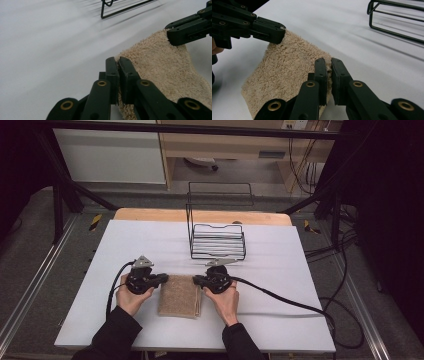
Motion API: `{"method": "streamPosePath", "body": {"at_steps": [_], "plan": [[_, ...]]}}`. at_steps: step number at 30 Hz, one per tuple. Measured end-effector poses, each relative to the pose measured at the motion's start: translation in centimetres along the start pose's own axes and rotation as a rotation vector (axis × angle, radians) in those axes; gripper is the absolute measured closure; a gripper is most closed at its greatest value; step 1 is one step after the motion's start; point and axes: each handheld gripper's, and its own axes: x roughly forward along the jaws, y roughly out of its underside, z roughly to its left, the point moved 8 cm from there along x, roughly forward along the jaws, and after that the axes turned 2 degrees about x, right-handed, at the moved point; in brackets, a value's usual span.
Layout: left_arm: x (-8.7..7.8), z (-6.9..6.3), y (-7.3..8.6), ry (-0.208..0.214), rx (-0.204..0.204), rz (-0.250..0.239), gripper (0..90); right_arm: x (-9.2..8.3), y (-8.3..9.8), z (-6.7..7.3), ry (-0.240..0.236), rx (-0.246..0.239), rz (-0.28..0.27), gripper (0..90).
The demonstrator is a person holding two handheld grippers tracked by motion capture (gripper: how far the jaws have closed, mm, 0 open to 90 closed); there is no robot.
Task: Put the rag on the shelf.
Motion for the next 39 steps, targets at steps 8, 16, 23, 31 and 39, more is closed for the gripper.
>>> {"method": "streamPosePath", "body": {"at_steps": [8, 16, 23, 31, 39], "plan": [[-1.0, -0.5, -0.5, 0.003, 0.017, -0.036, 85.8, -0.9, -0.6, 0.5, -0.011, -0.018, -0.034, 84.1], [-1.7, -0.9, -1.1, 0.016, 0.027, -0.062, 85.7, -2.0, -1.1, 0.9, -0.025, -0.036, -0.066, 84.1], [-2.5, -1.6, -1.8, 0.012, 0.022, -0.096, 85.8, -3.1, -1.7, 1.2, -0.029, -0.053, -0.092, 84.2], [-2.9, -2.1, -2.5, -0.001, 0.035, -0.113, 85.8, -4.0, -2.3, 1.3, -0.031, -0.065, -0.112, 84.2], [-3.3, -2.6, -3.1, -0.002, 0.041, -0.130, 85.8, -4.8, -2.7, 1.4, -0.030, -0.079, -0.133, 84.3]]}}
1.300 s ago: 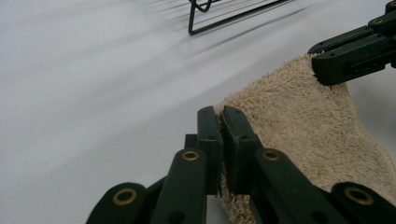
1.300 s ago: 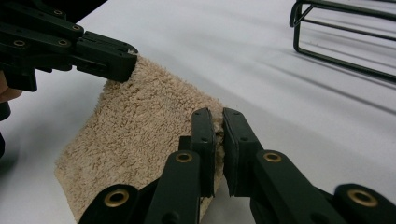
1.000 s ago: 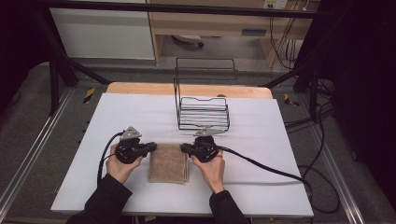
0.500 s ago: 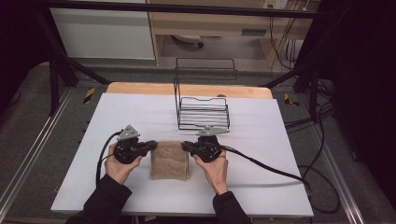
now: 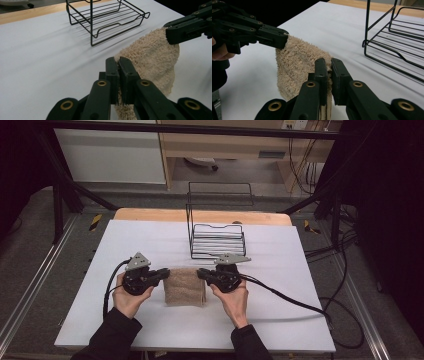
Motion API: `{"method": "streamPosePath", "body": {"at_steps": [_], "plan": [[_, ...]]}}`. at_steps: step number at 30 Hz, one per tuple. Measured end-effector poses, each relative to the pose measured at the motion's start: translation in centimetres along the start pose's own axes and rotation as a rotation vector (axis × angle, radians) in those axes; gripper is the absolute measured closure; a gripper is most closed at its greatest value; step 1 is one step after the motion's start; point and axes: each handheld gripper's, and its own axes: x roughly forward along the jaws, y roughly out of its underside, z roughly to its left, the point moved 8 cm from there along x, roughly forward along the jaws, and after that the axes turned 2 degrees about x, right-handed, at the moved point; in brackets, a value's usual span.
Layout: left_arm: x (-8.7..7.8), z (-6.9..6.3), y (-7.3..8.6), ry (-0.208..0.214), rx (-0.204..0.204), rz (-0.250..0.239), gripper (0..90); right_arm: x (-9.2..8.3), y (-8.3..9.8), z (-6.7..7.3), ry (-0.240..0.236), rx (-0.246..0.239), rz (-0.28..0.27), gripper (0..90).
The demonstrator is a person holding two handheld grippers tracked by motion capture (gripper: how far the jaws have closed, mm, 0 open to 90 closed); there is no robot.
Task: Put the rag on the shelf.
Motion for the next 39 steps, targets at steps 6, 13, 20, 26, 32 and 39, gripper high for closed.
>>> {"method": "streamPosePath", "body": {"at_steps": [6, 13, 20, 26, 32, 39], "plan": [[-0.3, -0.4, -0.6, -0.004, 0.010, -0.015, 85.8, -0.7, -0.5, 0.0, 0.006, -0.023, -0.019, 84.3], [-0.5, -0.8, -1.4, -0.002, 0.022, -0.024, 85.8, -1.3, -1.0, 0.0, 0.007, -0.031, -0.038, 84.3], [-0.5, -1.1, -2.1, -0.002, 0.030, -0.031, 85.8, -2.0, -1.5, -0.1, 0.010, -0.044, -0.054, 84.3], [-0.6, -1.5, -3.2, 0.000, 0.031, -0.059, 85.8, -2.8, -2.1, -0.2, 0.018, -0.054, -0.078, 84.3], [-0.4, -1.8, -4.1, 0.005, 0.032, -0.077, 85.8, -3.7, -2.8, -0.4, 0.032, -0.067, -0.099, 84.3], [-0.3, -2.3, -5.2, 0.010, 0.034, -0.115, 85.8, -4.7, -3.5, -0.6, 0.042, -0.075, -0.124, 84.3]]}}
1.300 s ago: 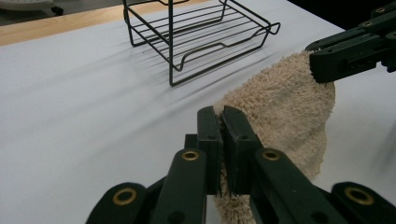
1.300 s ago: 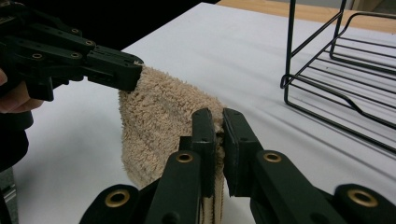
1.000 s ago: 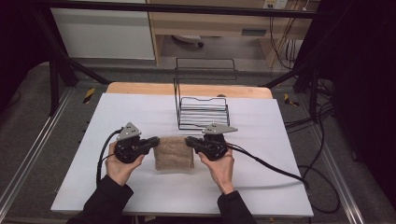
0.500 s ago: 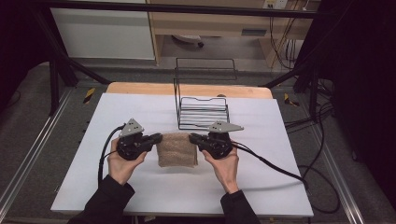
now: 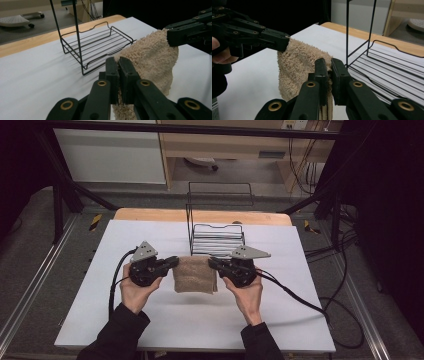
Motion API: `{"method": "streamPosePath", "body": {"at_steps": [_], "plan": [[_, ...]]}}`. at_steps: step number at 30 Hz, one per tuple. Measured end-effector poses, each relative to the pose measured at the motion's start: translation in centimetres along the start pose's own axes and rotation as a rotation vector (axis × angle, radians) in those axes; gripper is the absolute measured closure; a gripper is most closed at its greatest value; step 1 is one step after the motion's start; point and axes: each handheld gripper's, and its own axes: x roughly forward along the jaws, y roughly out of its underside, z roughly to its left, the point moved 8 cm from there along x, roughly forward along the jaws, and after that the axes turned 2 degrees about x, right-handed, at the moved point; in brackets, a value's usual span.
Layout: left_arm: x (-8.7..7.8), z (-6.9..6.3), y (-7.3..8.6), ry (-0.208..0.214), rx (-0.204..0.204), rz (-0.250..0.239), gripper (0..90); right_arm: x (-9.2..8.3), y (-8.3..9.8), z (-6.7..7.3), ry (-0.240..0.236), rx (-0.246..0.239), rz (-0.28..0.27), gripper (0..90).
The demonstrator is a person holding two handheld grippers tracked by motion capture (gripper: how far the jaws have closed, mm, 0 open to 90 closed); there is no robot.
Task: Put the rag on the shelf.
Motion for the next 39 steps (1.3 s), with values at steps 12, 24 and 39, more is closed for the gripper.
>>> {"method": "streamPosePath", "body": {"at_steps": [12, 24, 39], "plan": [[0.4, -0.7, -2.1, 0.001, 0.013, -0.062, 85.8, -1.6, -1.6, -0.7, 0.021, -0.013, -0.050, 84.3], [1.2, -1.2, -4.1, 0.006, 0.013, -0.111, 85.9, -2.9, -3.1, -1.6, 0.045, -0.029, -0.102, 84.3], [1.6, -1.4, -6.3, 0.007, 0.016, -0.172, 85.9, -4.1, -5.1, -2.3, 0.068, -0.043, -0.169, 84.4]]}}
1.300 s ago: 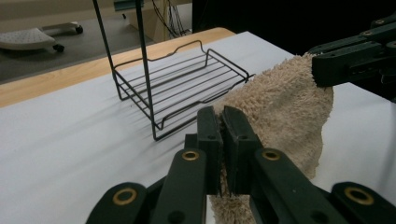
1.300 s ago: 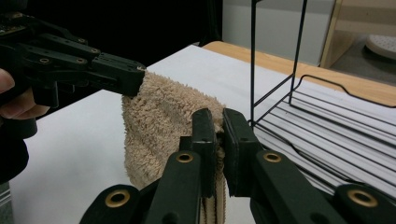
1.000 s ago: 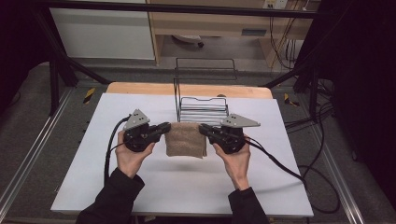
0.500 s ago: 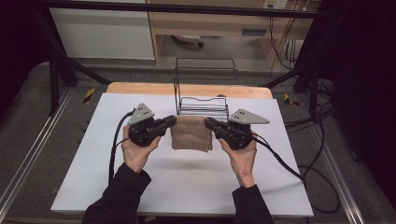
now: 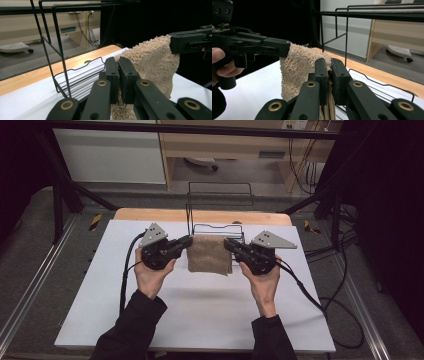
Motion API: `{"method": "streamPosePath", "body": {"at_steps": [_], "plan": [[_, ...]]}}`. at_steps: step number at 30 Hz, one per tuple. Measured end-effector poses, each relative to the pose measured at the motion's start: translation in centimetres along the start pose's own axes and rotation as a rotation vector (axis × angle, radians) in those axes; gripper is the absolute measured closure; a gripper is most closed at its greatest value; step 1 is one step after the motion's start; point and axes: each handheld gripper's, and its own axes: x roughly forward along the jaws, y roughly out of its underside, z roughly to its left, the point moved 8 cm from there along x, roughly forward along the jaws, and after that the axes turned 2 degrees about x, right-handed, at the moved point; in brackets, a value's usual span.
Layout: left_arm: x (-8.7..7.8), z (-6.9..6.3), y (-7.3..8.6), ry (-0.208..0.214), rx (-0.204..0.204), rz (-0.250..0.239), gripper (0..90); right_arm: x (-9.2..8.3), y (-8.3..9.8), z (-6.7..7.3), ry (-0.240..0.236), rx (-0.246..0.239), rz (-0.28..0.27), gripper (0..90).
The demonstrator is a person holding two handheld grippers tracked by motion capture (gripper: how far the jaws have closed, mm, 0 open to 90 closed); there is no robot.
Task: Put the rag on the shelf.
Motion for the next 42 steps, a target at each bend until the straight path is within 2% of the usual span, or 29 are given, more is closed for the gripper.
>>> {"method": "streamPosePath", "body": {"at_steps": [17, 34, 42], "plan": [[0.7, 0.2, -2.1, -0.001, -0.003, -0.046, 85.9, -0.2, -1.8, -0.8, 0.018, -0.011, -0.042, 84.4], [0.7, 0.3, -5.2, -0.009, 0.014, -0.107, 86.0, -0.5, -4.9, -1.3, 0.046, -0.047, -0.107, 84.5], [1.0, 0.3, -6.3, -0.011, 0.021, -0.126, 86.0, -0.6, -5.9, -1.6, 0.058, -0.047, -0.126, 84.5]]}}
